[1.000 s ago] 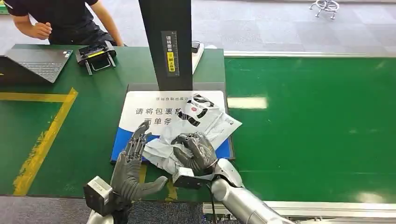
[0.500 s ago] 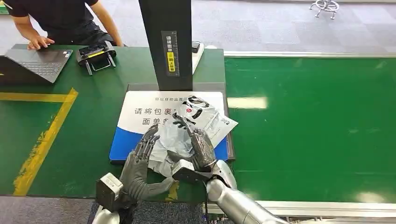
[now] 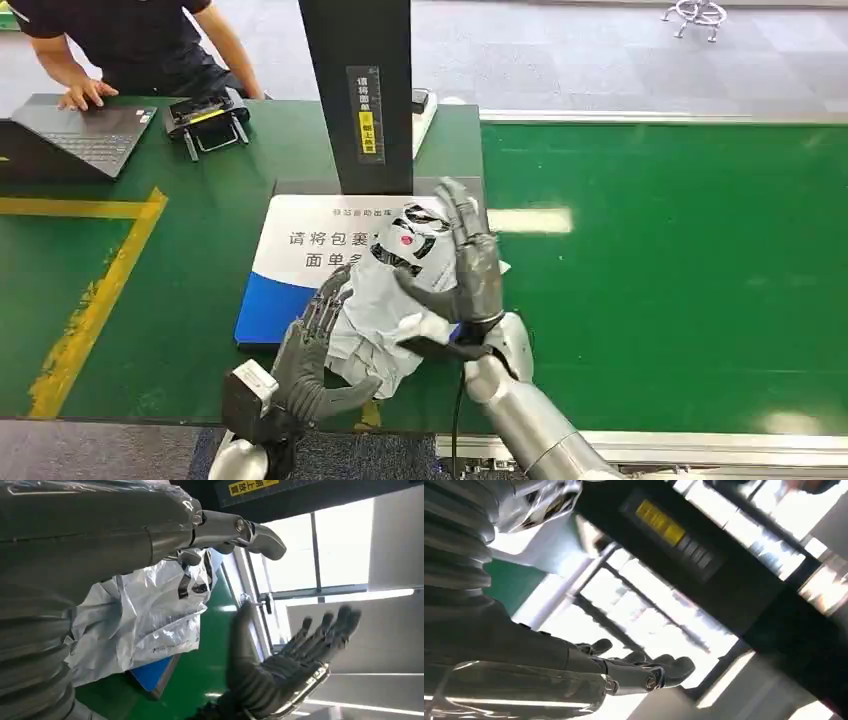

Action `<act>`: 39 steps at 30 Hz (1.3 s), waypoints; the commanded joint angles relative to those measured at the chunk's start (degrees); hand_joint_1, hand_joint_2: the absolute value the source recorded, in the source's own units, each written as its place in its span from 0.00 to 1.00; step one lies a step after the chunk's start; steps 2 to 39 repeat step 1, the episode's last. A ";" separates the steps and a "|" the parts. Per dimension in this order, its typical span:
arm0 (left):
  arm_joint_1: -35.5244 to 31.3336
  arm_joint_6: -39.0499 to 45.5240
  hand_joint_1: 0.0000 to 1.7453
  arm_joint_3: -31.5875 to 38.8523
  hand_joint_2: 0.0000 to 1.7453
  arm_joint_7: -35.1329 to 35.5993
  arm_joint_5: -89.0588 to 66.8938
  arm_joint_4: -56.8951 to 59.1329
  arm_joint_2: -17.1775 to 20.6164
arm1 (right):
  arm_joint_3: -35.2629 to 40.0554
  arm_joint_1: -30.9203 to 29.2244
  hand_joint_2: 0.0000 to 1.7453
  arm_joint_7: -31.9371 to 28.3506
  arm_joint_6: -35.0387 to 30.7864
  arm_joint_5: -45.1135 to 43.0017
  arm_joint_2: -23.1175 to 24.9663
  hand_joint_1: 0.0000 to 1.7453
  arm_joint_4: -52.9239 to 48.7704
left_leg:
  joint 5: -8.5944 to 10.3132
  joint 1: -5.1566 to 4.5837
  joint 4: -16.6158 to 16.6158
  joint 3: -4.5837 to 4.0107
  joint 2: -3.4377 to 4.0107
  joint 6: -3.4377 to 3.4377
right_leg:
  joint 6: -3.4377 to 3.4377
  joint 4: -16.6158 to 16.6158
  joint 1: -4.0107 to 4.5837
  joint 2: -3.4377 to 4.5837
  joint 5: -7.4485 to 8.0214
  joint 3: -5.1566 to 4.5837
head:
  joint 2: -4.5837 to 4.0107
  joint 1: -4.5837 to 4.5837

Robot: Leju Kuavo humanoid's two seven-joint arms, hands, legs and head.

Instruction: Moved the parcel from conveyor to table for the left to box.

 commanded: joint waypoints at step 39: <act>-2.08 -0.17 0.00 1.00 1.00 0.17 0.07 4.40 -0.73 | -6.26 -1.11 1.00 -0.07 0.24 -4.95 -2.58 0.00 -2.48 | 0.04 -0.01 -0.03 0.00 -0.01 0.01 | -0.11 -0.03 0.01 -0.03 0.04 0.01 | 0.00 0.00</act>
